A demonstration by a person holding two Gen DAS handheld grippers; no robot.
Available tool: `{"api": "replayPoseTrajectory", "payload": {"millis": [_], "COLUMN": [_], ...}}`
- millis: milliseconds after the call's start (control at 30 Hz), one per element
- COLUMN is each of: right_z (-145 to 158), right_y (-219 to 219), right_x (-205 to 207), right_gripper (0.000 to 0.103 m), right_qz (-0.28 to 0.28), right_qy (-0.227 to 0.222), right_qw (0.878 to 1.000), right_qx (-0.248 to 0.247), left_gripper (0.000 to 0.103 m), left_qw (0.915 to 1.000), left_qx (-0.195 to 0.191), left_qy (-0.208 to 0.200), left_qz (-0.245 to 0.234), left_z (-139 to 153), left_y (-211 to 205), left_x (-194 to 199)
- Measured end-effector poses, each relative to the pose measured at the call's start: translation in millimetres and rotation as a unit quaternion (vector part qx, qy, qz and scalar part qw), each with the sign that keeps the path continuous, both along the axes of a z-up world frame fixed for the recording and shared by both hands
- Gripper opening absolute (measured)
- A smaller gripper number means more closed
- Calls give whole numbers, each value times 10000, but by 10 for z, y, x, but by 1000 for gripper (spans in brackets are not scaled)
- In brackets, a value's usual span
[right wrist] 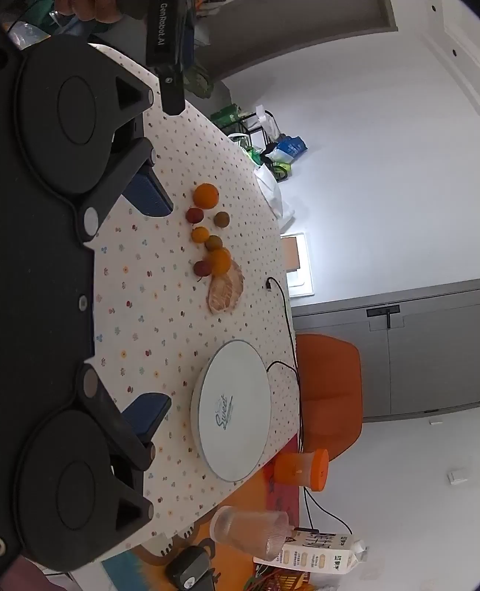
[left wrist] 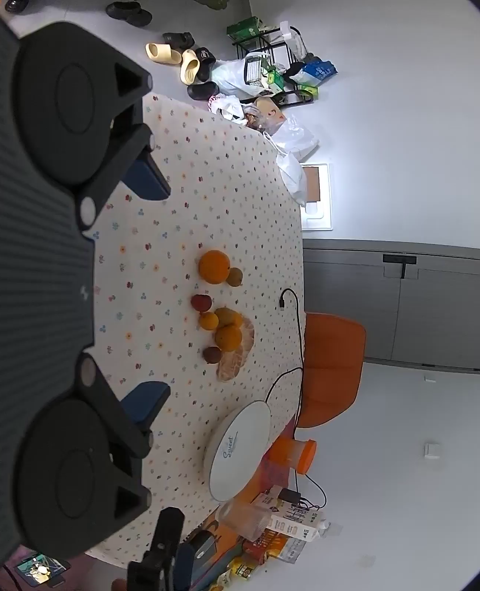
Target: Organize fruits
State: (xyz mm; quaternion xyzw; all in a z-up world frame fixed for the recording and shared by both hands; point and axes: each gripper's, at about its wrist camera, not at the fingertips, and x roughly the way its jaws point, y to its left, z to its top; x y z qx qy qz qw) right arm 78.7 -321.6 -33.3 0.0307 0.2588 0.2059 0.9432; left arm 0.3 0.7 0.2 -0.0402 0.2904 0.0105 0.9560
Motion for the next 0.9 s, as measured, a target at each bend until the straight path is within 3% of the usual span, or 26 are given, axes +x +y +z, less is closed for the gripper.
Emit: {"api": "replayPoseTrajectory", "payload": {"millis": [133,467,900], "right_z": [-3,-3,29], "right_y": [31,-17,-21], "right_x": [46,15,8], "right_gripper": [103,103,103], "right_qz": [1,-85,-92], "right_qy": [162,33,27], "right_qw": [9998,10000,10000], "right_qx": [-63,35,22], "left_gripper": [103,103,103], "left_qw": [10000,9999,10000], "left_qx": [16,42,0], "left_qy": [-88,-99,-34], "left_qz": [7,-64,-50], "left_z": [8,24,28], "left_y": [9,-46,-15], "left_x": [-42,-148,17]}}
